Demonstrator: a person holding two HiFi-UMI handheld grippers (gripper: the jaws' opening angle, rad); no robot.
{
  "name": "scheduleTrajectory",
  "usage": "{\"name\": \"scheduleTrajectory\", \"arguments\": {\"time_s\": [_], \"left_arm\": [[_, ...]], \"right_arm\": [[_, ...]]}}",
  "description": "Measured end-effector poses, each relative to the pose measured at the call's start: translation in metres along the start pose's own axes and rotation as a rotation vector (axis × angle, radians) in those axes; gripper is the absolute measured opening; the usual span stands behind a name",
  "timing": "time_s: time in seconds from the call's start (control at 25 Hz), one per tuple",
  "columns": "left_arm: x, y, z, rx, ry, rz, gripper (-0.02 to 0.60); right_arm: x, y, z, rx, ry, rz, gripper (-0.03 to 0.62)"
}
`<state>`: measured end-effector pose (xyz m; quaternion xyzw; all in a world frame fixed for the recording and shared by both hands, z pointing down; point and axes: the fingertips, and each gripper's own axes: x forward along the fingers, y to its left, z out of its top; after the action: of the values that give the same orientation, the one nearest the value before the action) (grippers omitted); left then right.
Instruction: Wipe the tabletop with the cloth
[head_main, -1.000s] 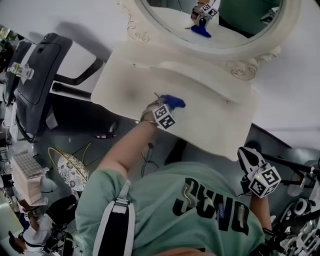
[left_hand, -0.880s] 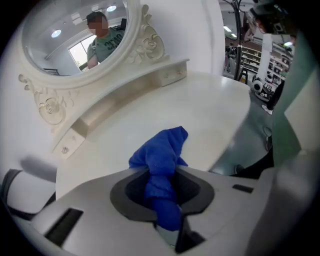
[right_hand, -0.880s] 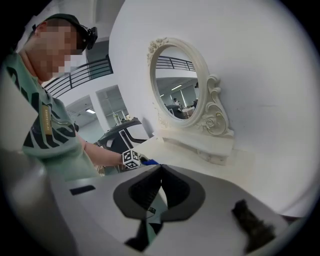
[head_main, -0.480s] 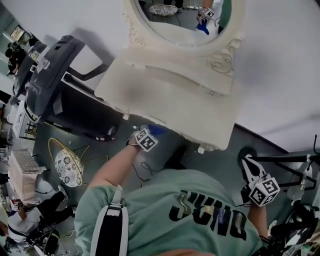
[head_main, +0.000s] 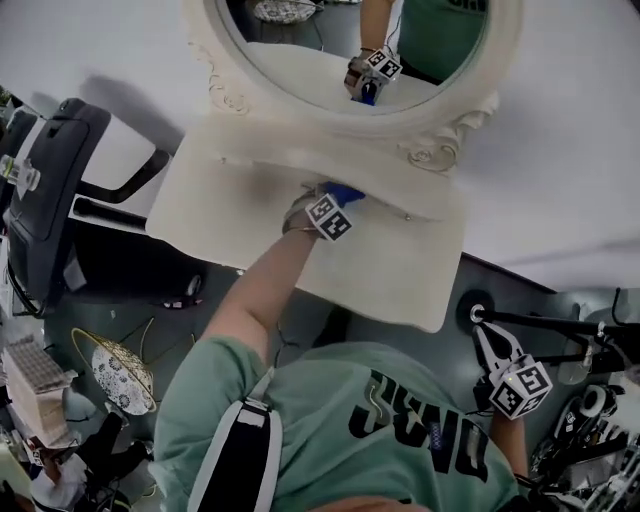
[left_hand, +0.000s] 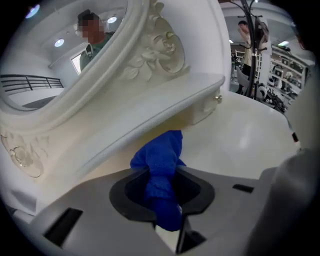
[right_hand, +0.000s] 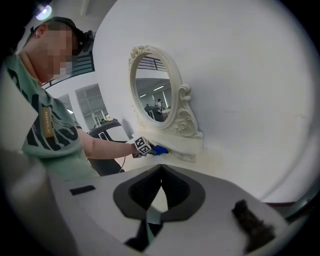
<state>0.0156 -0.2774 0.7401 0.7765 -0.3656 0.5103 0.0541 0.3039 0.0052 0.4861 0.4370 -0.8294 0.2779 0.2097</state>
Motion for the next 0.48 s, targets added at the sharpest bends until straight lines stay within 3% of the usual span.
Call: {"name": "scheduleTrajectory", "arguments": {"time_s": [0.24, 0.48], "left_arm": [[0.031, -0.001, 0.011, 0.016, 0.002, -0.046, 0.097], [0.013, -0.015, -0.007, 0.055, 0.005, -0.054, 0.094]], "right_arm": [[0.036, 0.002, 0.017, 0.000, 0.080, 0.011, 0.012], [0.054, 0.012, 0.025, -0.038, 0.100, 0.056, 0.012]]}}
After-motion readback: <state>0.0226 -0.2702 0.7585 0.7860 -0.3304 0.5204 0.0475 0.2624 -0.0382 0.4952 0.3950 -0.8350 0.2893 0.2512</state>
